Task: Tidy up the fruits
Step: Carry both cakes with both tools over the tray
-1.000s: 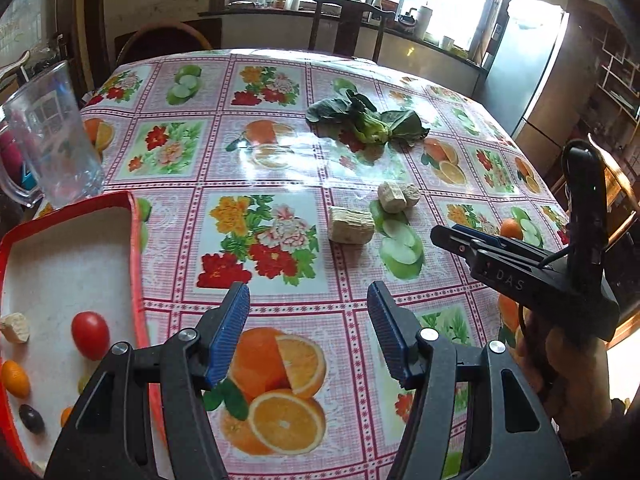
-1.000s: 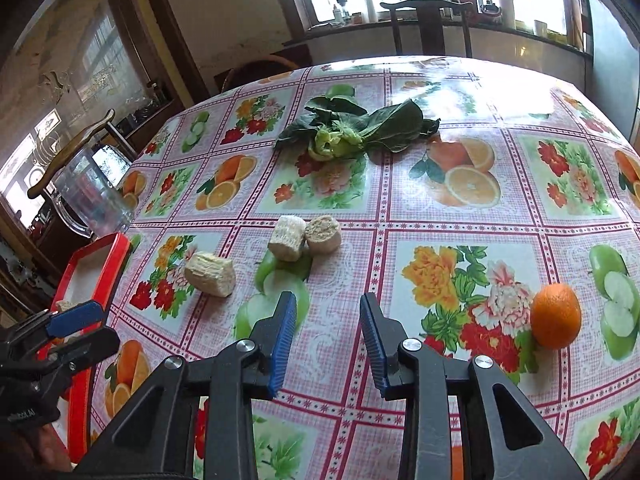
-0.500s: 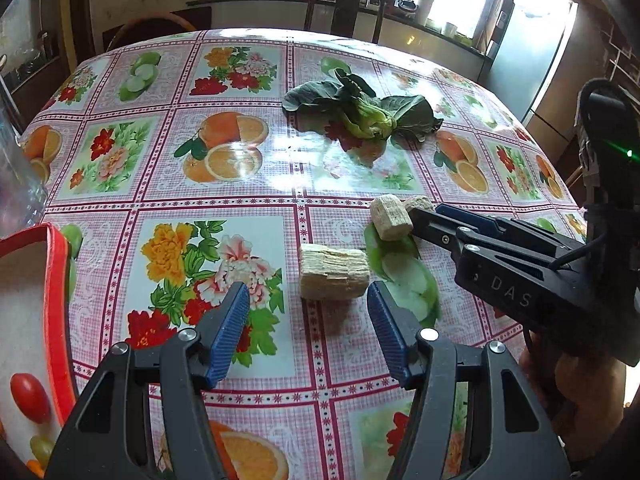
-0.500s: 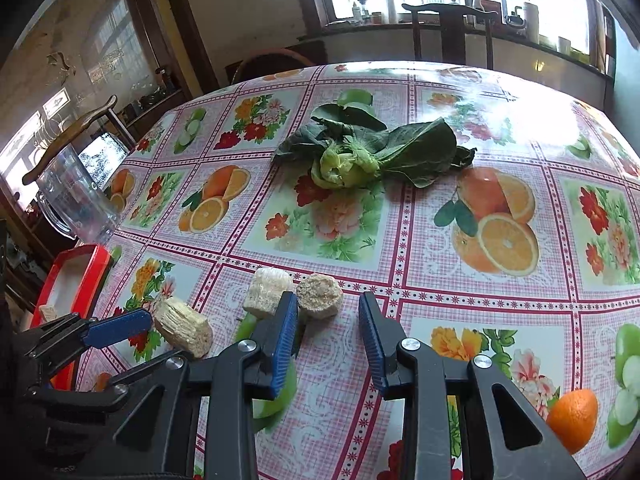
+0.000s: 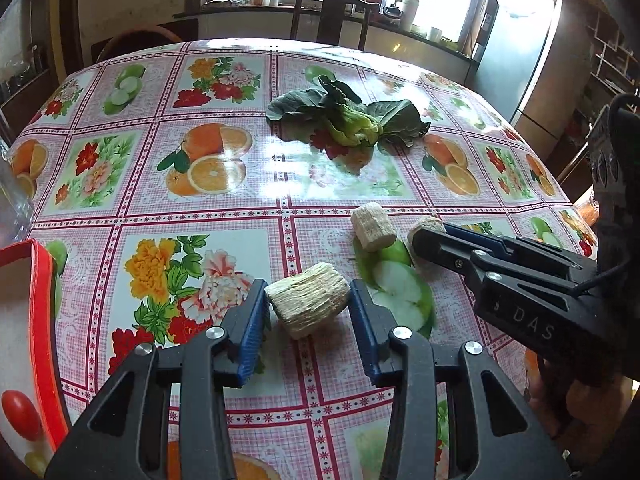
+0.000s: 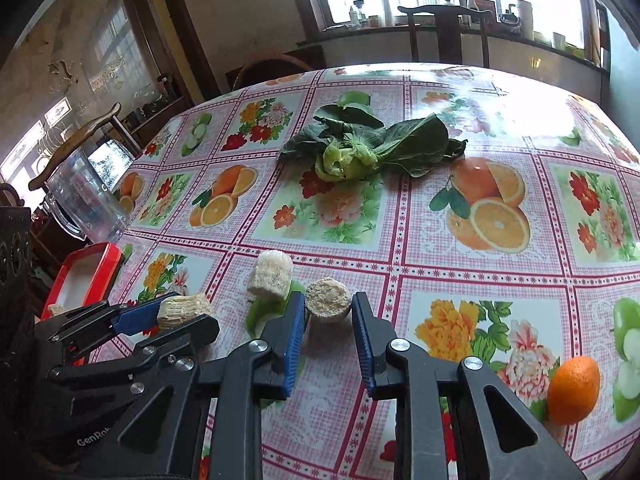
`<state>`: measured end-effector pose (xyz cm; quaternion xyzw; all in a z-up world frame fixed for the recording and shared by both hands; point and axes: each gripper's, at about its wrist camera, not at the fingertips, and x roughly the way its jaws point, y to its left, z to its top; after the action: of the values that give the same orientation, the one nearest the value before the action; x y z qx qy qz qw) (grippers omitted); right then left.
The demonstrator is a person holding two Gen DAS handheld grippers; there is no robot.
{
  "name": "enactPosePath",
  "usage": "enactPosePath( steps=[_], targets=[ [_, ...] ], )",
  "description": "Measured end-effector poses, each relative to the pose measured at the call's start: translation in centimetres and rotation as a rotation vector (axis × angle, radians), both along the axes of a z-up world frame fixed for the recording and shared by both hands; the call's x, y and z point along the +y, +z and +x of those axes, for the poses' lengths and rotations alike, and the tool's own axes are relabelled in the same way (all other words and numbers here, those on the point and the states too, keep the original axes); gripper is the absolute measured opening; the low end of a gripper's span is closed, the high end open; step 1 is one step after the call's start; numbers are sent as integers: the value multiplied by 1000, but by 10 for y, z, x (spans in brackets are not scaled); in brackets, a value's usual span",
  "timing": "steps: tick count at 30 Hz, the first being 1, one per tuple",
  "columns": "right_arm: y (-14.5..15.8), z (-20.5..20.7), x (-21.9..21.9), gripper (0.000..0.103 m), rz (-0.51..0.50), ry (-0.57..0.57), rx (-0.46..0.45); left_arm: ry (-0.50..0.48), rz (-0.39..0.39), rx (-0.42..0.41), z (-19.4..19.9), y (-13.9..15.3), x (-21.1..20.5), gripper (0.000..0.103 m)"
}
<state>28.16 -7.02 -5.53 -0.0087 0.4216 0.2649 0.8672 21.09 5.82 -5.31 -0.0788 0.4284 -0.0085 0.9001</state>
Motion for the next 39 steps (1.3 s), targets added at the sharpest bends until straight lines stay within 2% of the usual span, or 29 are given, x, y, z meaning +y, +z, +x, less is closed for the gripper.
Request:
enactPosePath(
  steps=[11,23,39],
  targets=[
    [17,-59,-10,25,65,15,-6,9,-38,-32,-49,21,3,39],
    [28,-111,2,25,84,56,-13,11,-37,-76,-99,39,3,39],
    [53,-179,32,25,141,157,-48,88,-52,-145,-177,57,36,39]
  ],
)
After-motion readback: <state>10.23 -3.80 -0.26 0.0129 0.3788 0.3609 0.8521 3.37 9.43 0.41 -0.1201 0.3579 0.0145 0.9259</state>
